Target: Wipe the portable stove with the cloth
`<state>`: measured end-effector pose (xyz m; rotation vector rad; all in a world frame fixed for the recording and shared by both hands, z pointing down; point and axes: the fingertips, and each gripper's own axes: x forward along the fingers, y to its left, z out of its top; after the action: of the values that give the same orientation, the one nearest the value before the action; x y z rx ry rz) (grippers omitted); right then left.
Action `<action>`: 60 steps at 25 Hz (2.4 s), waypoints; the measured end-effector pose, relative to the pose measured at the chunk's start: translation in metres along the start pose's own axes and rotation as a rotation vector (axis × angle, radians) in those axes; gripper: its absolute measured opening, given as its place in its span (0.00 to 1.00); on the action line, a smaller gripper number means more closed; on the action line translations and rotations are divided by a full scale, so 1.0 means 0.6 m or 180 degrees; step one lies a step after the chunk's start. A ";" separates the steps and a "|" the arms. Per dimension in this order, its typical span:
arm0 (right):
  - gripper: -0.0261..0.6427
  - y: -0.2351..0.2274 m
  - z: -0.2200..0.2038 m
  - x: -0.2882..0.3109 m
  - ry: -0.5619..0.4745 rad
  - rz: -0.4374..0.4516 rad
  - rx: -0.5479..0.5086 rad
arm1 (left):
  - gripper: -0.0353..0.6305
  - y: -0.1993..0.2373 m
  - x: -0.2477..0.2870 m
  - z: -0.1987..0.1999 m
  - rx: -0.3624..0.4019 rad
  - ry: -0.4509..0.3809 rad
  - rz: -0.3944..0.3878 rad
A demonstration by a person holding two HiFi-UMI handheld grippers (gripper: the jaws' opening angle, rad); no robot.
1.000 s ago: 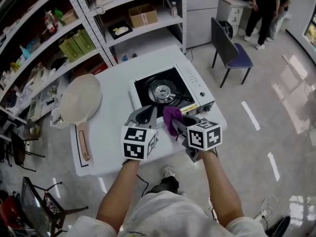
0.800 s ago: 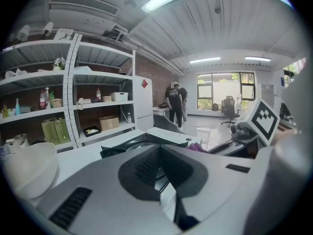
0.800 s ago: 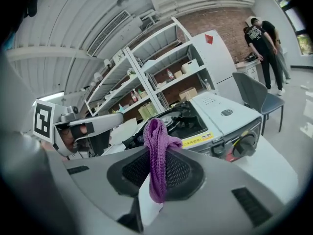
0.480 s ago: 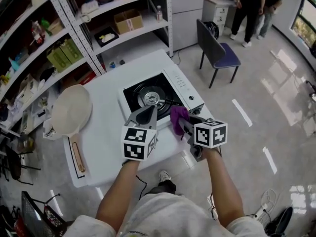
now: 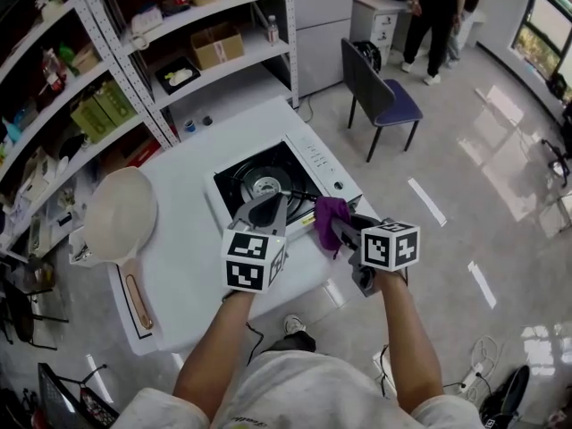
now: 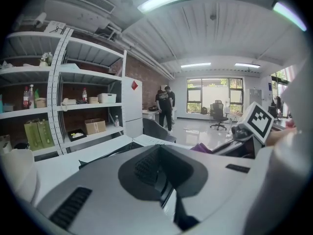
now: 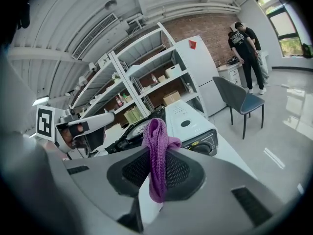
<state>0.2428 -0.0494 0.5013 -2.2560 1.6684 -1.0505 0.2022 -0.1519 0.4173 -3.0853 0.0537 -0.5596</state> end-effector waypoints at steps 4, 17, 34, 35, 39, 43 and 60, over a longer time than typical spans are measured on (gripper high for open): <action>0.13 -0.023 0.011 -0.012 0.0073 -0.0127 -0.0056 | 0.06 0.002 0.006 0.007 -0.0025 -0.0017 -0.0055; 0.13 -0.007 0.047 -0.029 0.1139 0.0184 -0.1611 | 0.06 0.033 -0.002 0.022 -0.0117 -0.0161 -0.0056; 0.13 -0.039 0.076 0.029 0.2728 0.1359 -0.3017 | 0.06 0.113 0.017 0.034 -0.0244 -0.0095 0.0587; 0.13 -0.041 0.079 0.033 0.2807 0.1436 -0.3061 | 0.06 0.119 0.019 0.035 -0.0260 -0.0091 0.0636; 0.13 -0.050 0.094 0.059 0.2993 0.1667 -0.3188 | 0.06 0.139 0.030 0.035 -0.0310 -0.0055 0.0812; 0.13 -0.059 0.119 0.095 0.2996 0.1786 -0.3285 | 0.06 0.157 0.042 0.034 -0.0324 0.0002 0.0965; 0.13 -0.078 0.189 0.220 0.2885 0.2035 -0.3493 | 0.06 0.228 0.050 0.018 -0.0479 0.0111 0.1529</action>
<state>0.3665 -0.1805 0.4992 -1.2123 3.6974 -1.1800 0.2298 -0.2895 0.4161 -3.0261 0.8437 -0.6012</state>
